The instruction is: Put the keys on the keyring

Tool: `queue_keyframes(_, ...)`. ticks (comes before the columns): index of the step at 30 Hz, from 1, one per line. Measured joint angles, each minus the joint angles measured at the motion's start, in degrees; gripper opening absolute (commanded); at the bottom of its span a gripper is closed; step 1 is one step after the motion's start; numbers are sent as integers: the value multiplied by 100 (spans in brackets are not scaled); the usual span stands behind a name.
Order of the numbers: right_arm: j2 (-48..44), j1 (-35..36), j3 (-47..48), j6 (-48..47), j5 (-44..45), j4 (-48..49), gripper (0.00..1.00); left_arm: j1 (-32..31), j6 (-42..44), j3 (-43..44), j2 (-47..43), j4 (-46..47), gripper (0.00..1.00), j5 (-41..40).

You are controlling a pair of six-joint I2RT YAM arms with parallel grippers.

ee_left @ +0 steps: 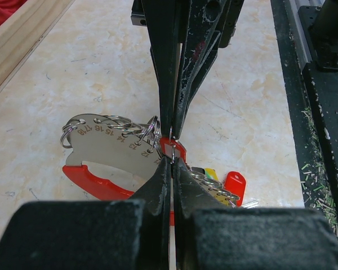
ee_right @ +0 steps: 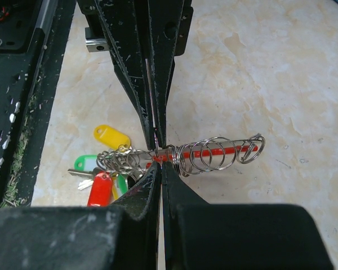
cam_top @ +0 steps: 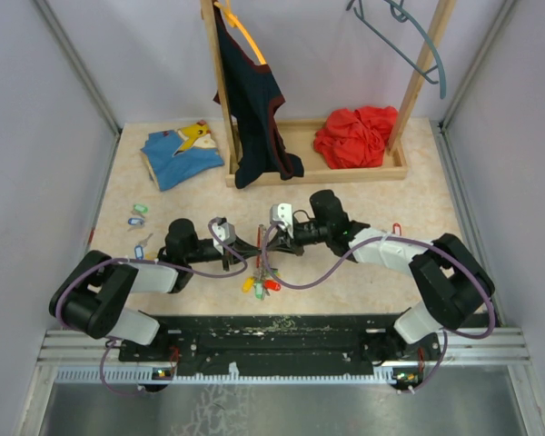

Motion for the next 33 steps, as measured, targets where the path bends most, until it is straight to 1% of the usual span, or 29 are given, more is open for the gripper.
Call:
queue_keyframes(14, 0, -70, 0, 68, -273, 31, 0, 0, 0, 0, 0, 0, 0, 4)
queue_keyframes(33, 31, -70, 7, 125, -284, 66, 0, 0, -9, 0, 0, 83, 0, 63)
